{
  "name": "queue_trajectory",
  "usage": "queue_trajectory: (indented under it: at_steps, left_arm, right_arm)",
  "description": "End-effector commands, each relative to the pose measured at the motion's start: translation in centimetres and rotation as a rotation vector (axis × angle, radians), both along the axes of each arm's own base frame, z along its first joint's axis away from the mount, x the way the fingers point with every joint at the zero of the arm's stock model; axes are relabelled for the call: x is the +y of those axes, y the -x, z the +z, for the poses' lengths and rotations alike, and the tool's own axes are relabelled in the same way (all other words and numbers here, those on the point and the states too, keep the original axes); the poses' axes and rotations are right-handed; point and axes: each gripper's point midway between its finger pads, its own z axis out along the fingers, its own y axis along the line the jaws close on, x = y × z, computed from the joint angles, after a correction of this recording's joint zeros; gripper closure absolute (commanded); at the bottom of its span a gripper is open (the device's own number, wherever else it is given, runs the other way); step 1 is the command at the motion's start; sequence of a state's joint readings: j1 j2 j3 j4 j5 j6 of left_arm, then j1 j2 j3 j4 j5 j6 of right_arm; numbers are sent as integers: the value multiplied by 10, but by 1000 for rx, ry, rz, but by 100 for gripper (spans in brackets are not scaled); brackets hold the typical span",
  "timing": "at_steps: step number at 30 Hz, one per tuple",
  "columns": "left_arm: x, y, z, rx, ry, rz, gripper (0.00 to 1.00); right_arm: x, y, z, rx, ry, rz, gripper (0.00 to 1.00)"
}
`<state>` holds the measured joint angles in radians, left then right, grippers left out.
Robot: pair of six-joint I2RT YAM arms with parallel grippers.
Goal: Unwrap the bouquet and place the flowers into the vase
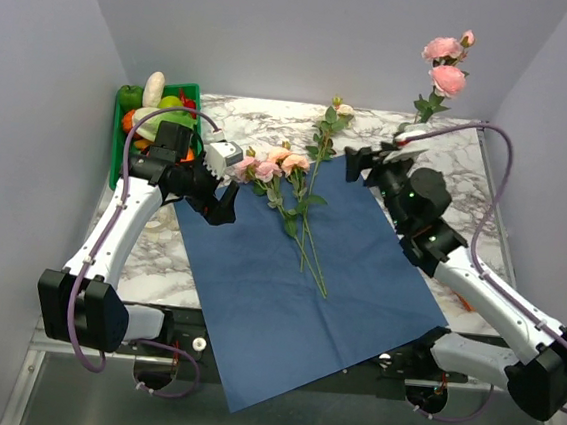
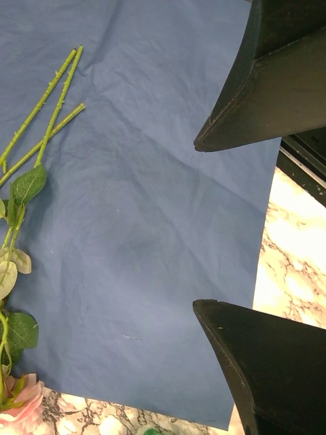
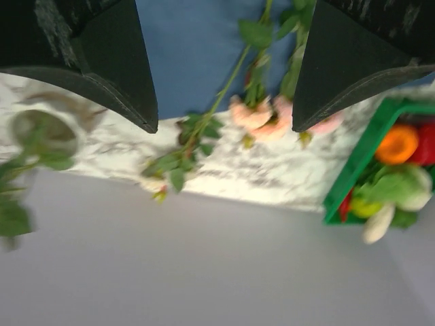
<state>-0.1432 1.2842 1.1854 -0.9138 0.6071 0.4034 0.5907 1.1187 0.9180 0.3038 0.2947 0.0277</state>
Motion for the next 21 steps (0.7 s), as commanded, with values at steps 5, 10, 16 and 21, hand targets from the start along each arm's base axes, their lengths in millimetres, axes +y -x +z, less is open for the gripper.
queue_trajectory:
  at_steps: [5,10,16,21]
  left_arm:
    - [3,-3,-1,-25,-3,11,1]
    - [7,-3,-1,-56,-23,13,1]
    - [13,-2,0,-87,-52,16,1]
    - [16,-1,-8,-69,-72,19,1]
  right_arm:
    - [76,8,-142,531,86,116,27]
    - [87,-13,-203,712,166,29,39]
    - [103,-14,-263,872,250,58,41]
    - [106,-7,-288,913,284,103,43]
